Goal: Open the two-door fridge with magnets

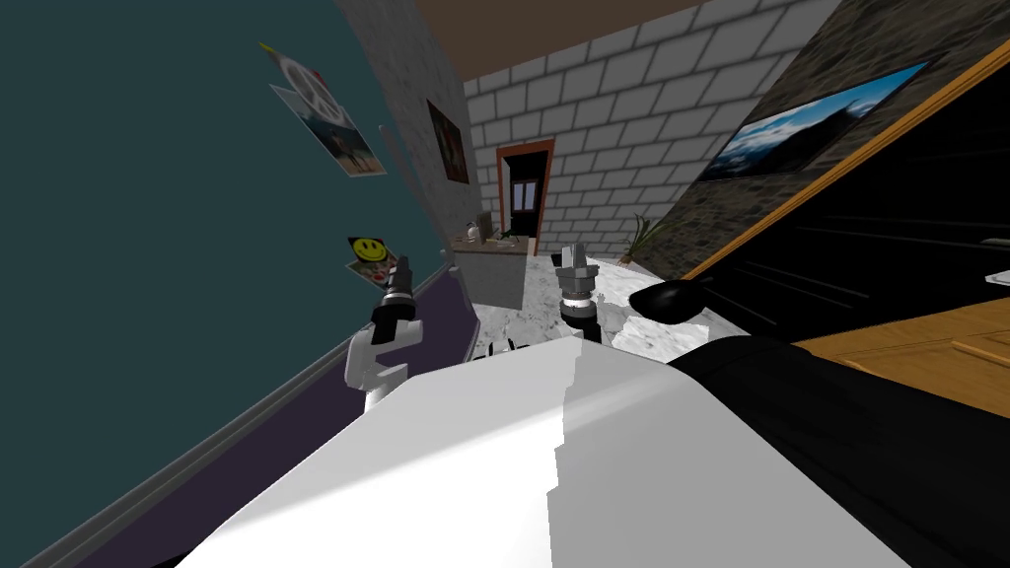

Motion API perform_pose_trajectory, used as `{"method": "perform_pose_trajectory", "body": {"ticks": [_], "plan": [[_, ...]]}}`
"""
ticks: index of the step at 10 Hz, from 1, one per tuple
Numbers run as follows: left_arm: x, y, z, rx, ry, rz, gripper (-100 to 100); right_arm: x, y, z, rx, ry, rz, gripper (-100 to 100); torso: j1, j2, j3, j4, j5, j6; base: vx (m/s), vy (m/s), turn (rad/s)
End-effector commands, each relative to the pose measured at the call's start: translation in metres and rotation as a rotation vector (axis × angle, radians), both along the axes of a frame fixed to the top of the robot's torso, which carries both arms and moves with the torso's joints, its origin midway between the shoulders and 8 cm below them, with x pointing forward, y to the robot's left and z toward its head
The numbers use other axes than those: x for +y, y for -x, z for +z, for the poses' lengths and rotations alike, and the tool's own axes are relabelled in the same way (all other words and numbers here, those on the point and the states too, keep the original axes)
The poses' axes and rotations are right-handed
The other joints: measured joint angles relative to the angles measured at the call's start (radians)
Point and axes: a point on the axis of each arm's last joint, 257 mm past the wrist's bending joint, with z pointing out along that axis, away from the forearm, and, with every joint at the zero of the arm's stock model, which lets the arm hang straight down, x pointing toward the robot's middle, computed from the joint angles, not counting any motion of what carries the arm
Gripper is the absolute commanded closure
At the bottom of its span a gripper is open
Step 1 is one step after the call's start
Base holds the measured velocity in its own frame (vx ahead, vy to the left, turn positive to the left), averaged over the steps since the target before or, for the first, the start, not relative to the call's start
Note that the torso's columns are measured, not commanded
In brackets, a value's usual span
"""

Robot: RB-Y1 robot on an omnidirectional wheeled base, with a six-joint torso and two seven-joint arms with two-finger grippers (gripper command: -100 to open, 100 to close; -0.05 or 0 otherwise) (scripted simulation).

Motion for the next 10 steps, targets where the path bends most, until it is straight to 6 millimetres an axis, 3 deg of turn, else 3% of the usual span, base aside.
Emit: {"method": "perform_pose_trajectory", "body": {"ticks": [1, 10], "plan": [[0.012, -0.008, 0.013, 0.0, -0.018, 0.042, -100, 0.0, 0.0, 0.0, 0.0, 0.0, 0.0, 0, 0.0, -0.001, -0.001, 0.0, 0.0, 0.0, -0.015, 0.009, -0.121], [0.022, -0.022, 0.025, 0.027, -0.012, 0.087, -100, 0.0, 0.0, 0.0, 0.0, 0.0, 0.0, 0, 0.006, -0.008, -0.005, -0.005, 0.003, 0.0, 0.017, 0.003, -0.058]]}}
